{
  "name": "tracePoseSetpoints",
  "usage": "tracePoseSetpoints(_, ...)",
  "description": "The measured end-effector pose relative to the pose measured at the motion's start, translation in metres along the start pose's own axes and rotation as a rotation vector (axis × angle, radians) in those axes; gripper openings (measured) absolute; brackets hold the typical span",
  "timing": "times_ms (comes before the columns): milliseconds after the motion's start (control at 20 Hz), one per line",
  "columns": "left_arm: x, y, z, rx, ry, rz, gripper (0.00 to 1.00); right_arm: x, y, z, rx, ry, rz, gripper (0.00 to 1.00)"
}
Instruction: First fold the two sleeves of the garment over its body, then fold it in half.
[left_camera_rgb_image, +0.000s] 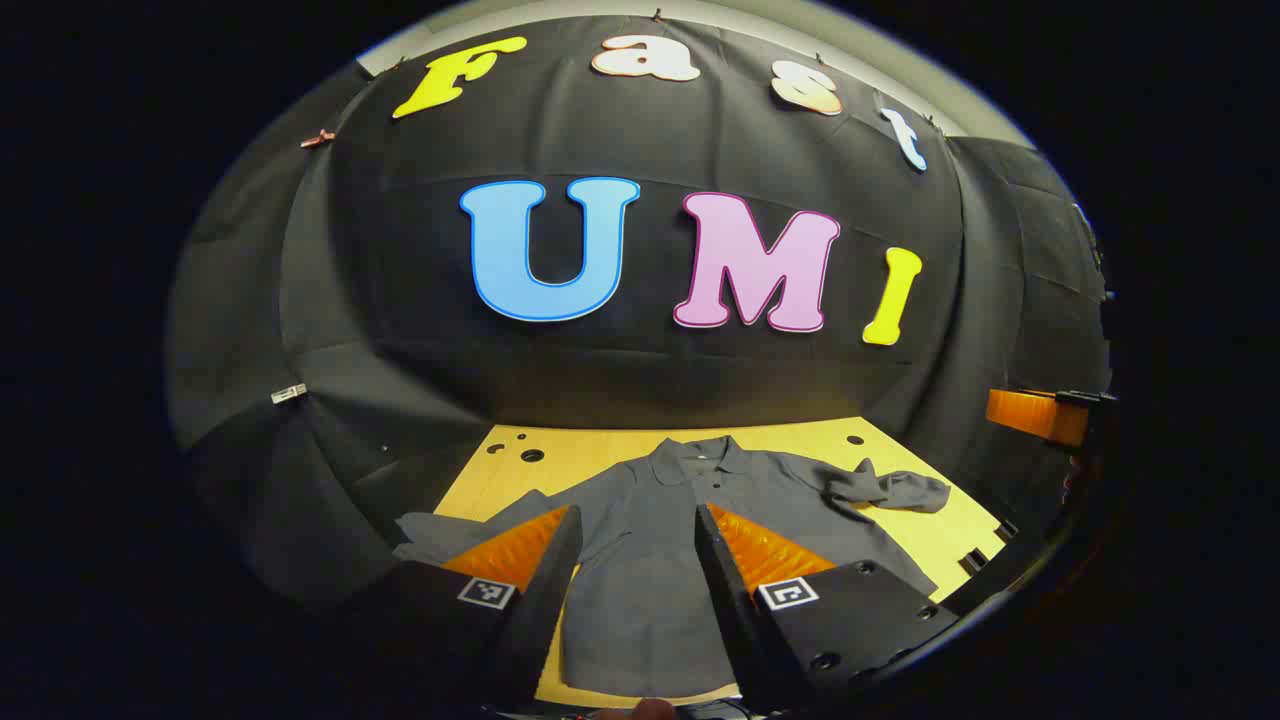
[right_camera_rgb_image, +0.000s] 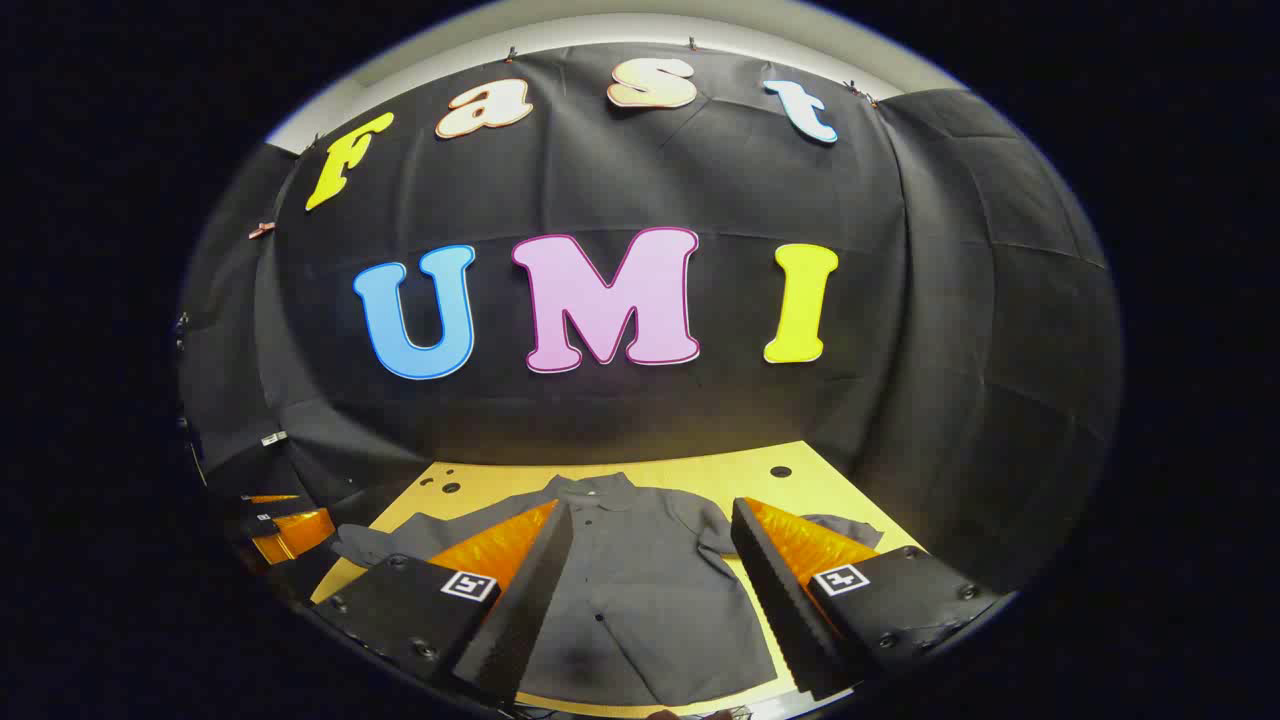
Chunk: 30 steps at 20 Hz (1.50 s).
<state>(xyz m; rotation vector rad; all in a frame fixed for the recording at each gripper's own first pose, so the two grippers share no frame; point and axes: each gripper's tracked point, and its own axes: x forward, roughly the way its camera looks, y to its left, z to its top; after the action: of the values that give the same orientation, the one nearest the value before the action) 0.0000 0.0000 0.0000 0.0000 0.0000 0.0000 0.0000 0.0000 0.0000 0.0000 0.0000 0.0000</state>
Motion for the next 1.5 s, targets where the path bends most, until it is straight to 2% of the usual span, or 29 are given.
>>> tracePoseSetpoints(750,0.006,0.001,-0.004,0.006,0.007,0.000,0.73,0.000,0.001,0.000,-0.013,0.002,0.002,0.98)
tracePoseSetpoints(1000,0.011,-0.009,-0.007,0.010,0.015,-0.026,0.73,0.005,-0.009,0.001,-0.003,0.006,-0.005,0.98)
tracePoseSetpoints(1100,0.015,-0.021,-0.008,0.017,0.023,-0.044,0.73,0.013,-0.028,0.003,-0.018,0.008,-0.026,0.99)
tracePoseSetpoints(1250,0.022,-0.044,-0.006,0.011,0.029,-0.059,0.73,0.035,-0.083,0.002,-0.026,0.039,-0.096,0.98)
tracePoseSetpoints(1350,0.029,-0.068,-0.003,-0.011,0.027,-0.081,0.71,0.057,-0.129,-0.001,0.046,0.056,-0.140,0.98)
tracePoseSetpoints(1500,0.038,-0.092,-0.002,-0.005,0.046,-0.072,0.73,0.095,-0.198,-0.026,0.106,0.095,-0.209,0.98)
